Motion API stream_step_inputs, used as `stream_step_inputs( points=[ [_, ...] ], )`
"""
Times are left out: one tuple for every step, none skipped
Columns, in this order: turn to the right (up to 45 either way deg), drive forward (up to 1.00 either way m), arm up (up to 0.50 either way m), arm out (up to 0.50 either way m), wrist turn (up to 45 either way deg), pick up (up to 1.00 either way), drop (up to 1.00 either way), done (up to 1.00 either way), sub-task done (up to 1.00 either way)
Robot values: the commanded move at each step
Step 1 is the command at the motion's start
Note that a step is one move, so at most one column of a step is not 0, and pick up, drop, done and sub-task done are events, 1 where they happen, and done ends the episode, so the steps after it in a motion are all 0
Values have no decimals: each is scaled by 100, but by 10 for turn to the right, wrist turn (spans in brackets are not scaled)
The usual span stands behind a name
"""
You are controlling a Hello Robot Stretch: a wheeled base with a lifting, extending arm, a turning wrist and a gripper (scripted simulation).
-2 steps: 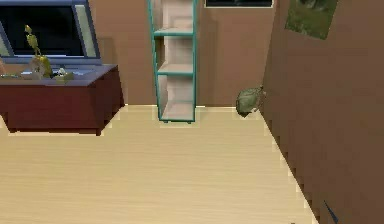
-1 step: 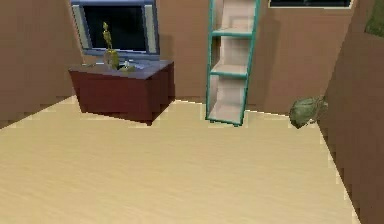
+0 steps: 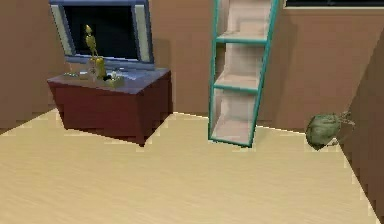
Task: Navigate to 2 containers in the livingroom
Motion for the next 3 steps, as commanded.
stream_step_inputs(
  points=[
    [270,0,0,0,0,0,0,0,0],
    [0,100,0,0,0,0,0,0,0],
    [60,0,0,0,0,0,0,0,0]
  ],
)
